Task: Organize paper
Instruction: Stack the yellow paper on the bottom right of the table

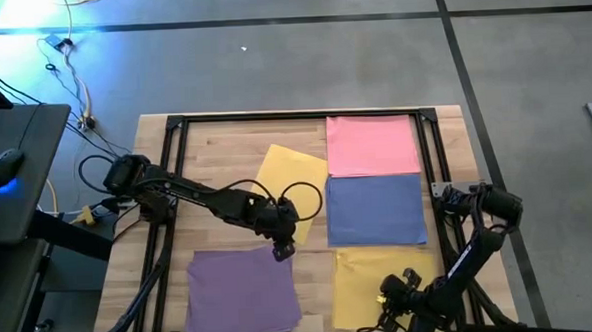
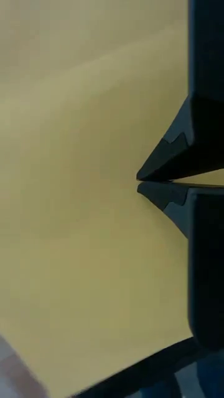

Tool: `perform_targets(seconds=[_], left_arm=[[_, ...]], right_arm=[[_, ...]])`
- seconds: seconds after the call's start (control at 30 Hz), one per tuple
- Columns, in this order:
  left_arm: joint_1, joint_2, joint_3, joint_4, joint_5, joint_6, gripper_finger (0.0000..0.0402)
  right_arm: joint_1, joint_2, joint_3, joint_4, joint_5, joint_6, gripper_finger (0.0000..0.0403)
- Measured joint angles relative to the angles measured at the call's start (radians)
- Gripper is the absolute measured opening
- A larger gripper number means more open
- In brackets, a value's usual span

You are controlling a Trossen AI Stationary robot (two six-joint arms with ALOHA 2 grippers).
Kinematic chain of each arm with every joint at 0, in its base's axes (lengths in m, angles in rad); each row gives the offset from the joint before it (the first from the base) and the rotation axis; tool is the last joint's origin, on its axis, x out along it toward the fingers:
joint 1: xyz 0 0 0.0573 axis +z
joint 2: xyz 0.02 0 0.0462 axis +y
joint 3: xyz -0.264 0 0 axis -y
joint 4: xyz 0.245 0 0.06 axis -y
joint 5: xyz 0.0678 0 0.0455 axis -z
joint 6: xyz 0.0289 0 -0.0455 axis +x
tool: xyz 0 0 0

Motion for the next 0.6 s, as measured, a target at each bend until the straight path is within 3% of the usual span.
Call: perform_targets(seconds=[0.17, 0.3, 0.43, 0.6], left_arm=[[-0.014, 0.0, 0.001, 0.093, 0.02, 0.107, 0.0186], [-0.02, 0.027, 0.002, 0.126, -0.049, 0.164, 0.0194], [0.008, 0.115, 0.002, 0.153, -0.068, 0.178, 0.0217], [0.06, 0.239, 0.002, 0.224, -0.052, 0.181, 0.0256]], right_arm=[[-0.001, -0.036, 0.074, -0.113, 0.059, 0.009, 0.0038], [-0.001, -0.055, 0.153, -0.236, 0.129, 0.063, 0.0092], [-0.002, -0.057, 0.236, -0.368, 0.17, 0.105, 0.0153], [-0.002, -0.057, 0.31, -0.41, 0.158, 0.105, 0.0206]])
